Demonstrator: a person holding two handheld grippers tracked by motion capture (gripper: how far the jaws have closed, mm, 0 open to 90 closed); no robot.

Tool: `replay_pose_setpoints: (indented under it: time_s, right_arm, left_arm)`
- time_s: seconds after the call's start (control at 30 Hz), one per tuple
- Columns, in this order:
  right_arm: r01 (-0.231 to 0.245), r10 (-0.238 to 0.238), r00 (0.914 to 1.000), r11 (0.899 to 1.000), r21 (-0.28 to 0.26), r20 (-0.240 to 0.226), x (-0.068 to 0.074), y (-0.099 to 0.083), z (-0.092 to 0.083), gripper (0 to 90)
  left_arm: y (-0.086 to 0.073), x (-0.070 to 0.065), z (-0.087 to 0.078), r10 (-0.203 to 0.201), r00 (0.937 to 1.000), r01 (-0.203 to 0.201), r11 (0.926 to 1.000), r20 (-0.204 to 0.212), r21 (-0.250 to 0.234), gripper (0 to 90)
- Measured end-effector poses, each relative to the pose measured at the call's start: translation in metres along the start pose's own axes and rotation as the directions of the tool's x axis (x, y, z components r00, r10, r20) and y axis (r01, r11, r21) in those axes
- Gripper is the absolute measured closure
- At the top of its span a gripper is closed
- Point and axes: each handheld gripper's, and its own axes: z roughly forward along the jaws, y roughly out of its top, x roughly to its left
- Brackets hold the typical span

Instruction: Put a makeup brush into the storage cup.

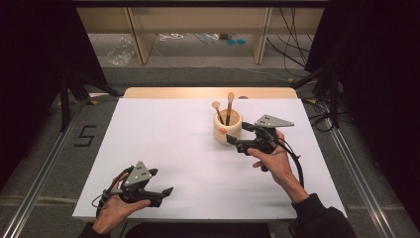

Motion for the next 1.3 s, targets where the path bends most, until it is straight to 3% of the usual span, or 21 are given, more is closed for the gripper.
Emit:
replay_pose_setpoints:
  time_s: [0.07,0.17,0.2,0.27,0.37,0.4,0.43,0.57,0.6,0.87,0.9,1.0,1.07,1.17,1.2,1.23,1.27,1.3]
  right_arm:
    - [-0.001,0.001,1.0,1.0,0.001,-0.001,0.002,-0.001,-0.001,19.8]
    - [0.001,-0.001,1.0,1.0,-0.004,-0.006,0.004,-0.003,-0.002,19.8]
    - [-0.001,0.001,1.0,1.0,0.004,-0.009,0.005,-0.003,-0.003,19.8]
    - [0.002,-0.002,0.9999,1.0,0.0,-0.011,0.006,-0.004,-0.003,19.8]
    - [0.007,-0.007,1.0,1.0,0.002,-0.003,0.008,-0.006,-0.005,19.9]
    - [0.007,-0.007,0.9999,1.0,0.013,-0.013,0.008,-0.007,-0.006,20.0]
    - [0.006,-0.006,0.9999,1.0,0.01,-0.008,0.009,-0.007,-0.006,20.0]
    - [0.005,-0.005,0.9999,1.0,0.016,-0.01,0.009,-0.009,-0.008,20.0]
    - [-0.001,0.001,0.9999,1.0,0.01,-0.016,0.009,-0.01,-0.008,20.0]
    - [0.004,-0.004,0.9999,1.0,0.013,-0.015,0.013,-0.014,-0.012,19.8]
    - [0.003,-0.002,0.9997,1.0,0.022,-0.026,0.013,-0.014,-0.013,19.7]
    - [0.007,-0.007,0.9997,1.0,0.03,-0.023,0.016,-0.018,-0.013,19.7]
    - [0.005,-0.004,0.9995,1.0,0.028,-0.032,0.017,-0.02,-0.013,19.8]
    - [0.012,-0.012,0.9997,0.999,0.036,-0.023,0.02,-0.024,-0.014,19.8]
    - [0.013,-0.012,0.9996,0.999,0.043,-0.024,0.021,-0.025,-0.015,19.8]
    - [0.01,-0.008,0.9994,0.999,0.036,-0.033,0.021,-0.026,-0.014,19.9]
    - [0.015,-0.013,0.9995,0.999,0.048,-0.03,0.022,-0.027,-0.015,19.9]
    - [0.017,-0.015,0.9995,0.998,0.055,-0.026,0.022,-0.028,-0.015,19.9]
  left_arm:
    - [0.0,0.001,-0.001,0.008,0.9999,-0.008,0.9998,0.008,0.016,18.5]
    - [-0.001,-0.001,0.001,-0.026,0.9996,0.026,0.9996,0.002,-0.011,18.5]
    - [0.0,0.001,-0.001,-0.002,1.0,0.002,0.9999,0.005,0.017,18.5]
    - [-0.001,-0.001,0.001,-0.03,0.9996,0.03,0.9995,-0.001,-0.013,18.5]
    - [0.0,-0.001,0.0,-0.017,0.9999,0.017,0.9999,0.0,-0.005,18.5]
    - [-0.001,-0.001,0.001,-0.029,0.9996,0.029,0.9995,0.001,-0.014,18.5]
    - [0.0,0.0,0.0,-0.006,1.0,0.006,0.9999,0.004,0.014,18.5]
    - [-0.001,-0.001,0.002,-0.028,0.9996,0.028,0.9995,0.001,-0.013,18.5]
    - [0.0,0.0,0.0,-0.005,1.0,0.005,0.9999,0.005,0.014,18.5]
    - [0.0,0.0,0.0,-0.009,1.0,0.009,0.9999,0.003,0.011,18.5]
    - [-0.001,-0.001,0.001,-0.03,0.9996,0.03,0.9995,-0.003,-0.009,18.5]
    - [-0.001,-0.002,0.001,-0.031,0.9995,0.031,0.9994,0.0,-0.015,18.5]
    - [0.0,0.002,-0.001,0.016,0.9998,-0.016,0.9997,0.008,0.019,18.5]
    - [0.0,0.0,0.001,-0.008,1.0,0.008,0.9999,0.003,-0.008,18.5]
    - [0.0,0.001,-0.002,0.018,0.9998,-0.018,0.9995,-0.001,0.024,18.5]
    - [0.0,0.001,-0.002,0.012,0.9999,-0.012,0.9997,-0.003,0.02,18.5]
    - [0.001,0.003,-0.004,0.047,0.9989,-0.047,0.9977,-0.002,0.05,18.5]
    - [0.001,0.003,-0.004,0.047,0.9989,-0.047,0.9977,-0.003,0.049,18.5]
